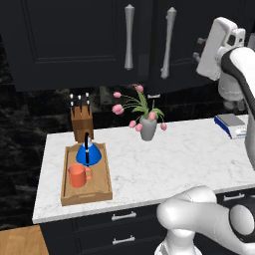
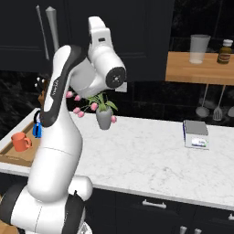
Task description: Pick the kettle from the counter and place it on the tray. Then pick the mug from the cabinet and place it on the tray. Then close the cabinet doors.
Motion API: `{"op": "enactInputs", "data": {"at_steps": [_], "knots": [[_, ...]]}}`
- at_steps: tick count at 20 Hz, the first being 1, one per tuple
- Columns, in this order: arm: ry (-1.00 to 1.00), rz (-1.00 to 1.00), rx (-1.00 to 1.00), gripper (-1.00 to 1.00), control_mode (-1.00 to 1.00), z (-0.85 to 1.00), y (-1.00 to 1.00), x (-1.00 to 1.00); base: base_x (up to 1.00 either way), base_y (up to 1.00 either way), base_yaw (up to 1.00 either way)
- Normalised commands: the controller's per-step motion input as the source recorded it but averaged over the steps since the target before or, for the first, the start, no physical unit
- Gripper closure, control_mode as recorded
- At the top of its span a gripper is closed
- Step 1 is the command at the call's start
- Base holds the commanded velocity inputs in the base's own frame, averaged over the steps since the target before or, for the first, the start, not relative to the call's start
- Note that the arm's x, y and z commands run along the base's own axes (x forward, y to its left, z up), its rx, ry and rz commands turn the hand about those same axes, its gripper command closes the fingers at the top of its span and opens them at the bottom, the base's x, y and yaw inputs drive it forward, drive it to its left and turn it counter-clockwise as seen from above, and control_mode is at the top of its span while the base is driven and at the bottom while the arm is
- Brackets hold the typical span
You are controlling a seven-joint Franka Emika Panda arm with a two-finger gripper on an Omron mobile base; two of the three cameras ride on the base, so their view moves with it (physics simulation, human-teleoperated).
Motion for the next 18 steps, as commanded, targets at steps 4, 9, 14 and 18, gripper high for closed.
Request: {"op": "enactInputs", "data": {"at_steps": [4, 9, 14, 18], "knots": [[0.0, -0.11, 0.0, 1.0, -1.0, 0.68, 0.53, 0.49, 0.0, 0.0, 0.0], [0.11, -0.1, 0.0, 1.0, -1.0, 0.12, 0.52, 0.76, 0.0, 0.0, 0.0], [0.16, -0.12, 0.0, 1.0, -1.0, -0.03, 0.14, 0.97, 0.0, 0.0, 0.0], [0.12, -0.15, 0.0, 1.0, -1.0, -0.03, 0.0, 0.96, 0.0, 0.0, 0.0]]}}
